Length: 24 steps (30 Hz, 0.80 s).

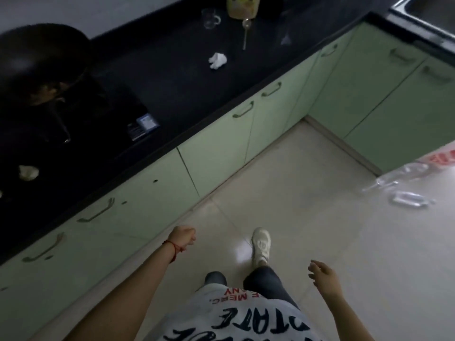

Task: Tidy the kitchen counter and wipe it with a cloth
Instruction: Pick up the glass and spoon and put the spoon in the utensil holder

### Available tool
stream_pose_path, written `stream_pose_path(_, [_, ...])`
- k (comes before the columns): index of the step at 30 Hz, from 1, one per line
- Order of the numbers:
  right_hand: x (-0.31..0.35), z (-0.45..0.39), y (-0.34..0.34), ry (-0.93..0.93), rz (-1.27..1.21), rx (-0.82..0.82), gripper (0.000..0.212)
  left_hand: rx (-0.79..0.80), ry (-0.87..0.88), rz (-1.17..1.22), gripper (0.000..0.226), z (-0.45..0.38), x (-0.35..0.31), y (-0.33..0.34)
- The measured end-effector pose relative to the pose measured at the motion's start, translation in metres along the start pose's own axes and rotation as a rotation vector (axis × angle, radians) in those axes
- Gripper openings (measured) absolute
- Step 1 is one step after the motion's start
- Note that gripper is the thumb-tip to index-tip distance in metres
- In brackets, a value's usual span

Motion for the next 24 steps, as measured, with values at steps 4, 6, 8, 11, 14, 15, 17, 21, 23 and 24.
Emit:
stream_pose_path(4, [0.013, -0.038, -0.024, 0.024, -0.032, -0.004, 0.035, -0.008, 0.035, -0.010, 0.026, -0.033, -0.055, 0.035])
stream_pose_path(6, [0.027, -0.061, -0.040, 0.015, -0.035, 0.012, 0.036, -0.018, 0.038, 0.009, 0.025, -0.045, -0.075, 0.050])
stream_pose_path(8, [0.047, -0.087, -0.063, 0.006, -0.028, 0.030, 0.036, -0.046, 0.032, 0.040, 0.025, -0.053, -0.095, 0.065])
stream_pose_path(11, [0.090, -0.122, -0.095, -0.048, 0.006, 0.061, 0.036, -0.095, 0.008, 0.072, 0.026, -0.060, -0.117, 0.083])
stream_pose_path(14, [0.147, -0.158, -0.125, -0.133, 0.039, 0.085, 0.036, -0.119, 0.007, 0.075, 0.026, -0.072, -0.134, 0.102])
stream_pose_path(15, [0.166, -0.170, -0.132, -0.159, 0.061, 0.092, 0.036, -0.128, -0.002, 0.076, 0.025, -0.075, -0.139, 0.108])
stream_pose_path(17, [0.201, -0.186, -0.143, -0.199, 0.088, 0.106, 0.036, -0.149, -0.023, 0.088, 0.022, -0.079, -0.148, 0.117])
stream_pose_path(21, [0.265, -0.222, -0.154, -0.278, 0.136, 0.134, 0.036, -0.188, -0.065, 0.146, 0.020, -0.095, -0.165, 0.128])
stream_pose_path(23, [0.293, -0.240, -0.158, -0.301, 0.154, 0.152, 0.036, -0.213, -0.100, 0.184, 0.020, -0.108, -0.177, 0.131])
stream_pose_path(24, [0.305, -0.249, -0.159, -0.310, 0.168, 0.156, 0.035, -0.227, -0.116, 0.201, 0.023, -0.116, -0.183, 0.131])
Point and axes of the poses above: each hand's wrist, its own z-axis away from the middle knuckle, its own y-axis out of the palm, x = y × z, the point moved 3 cm from there along -z, towards the middle knuckle, and after that the axes turned 10 degrees about z, right-handed, at the moved point
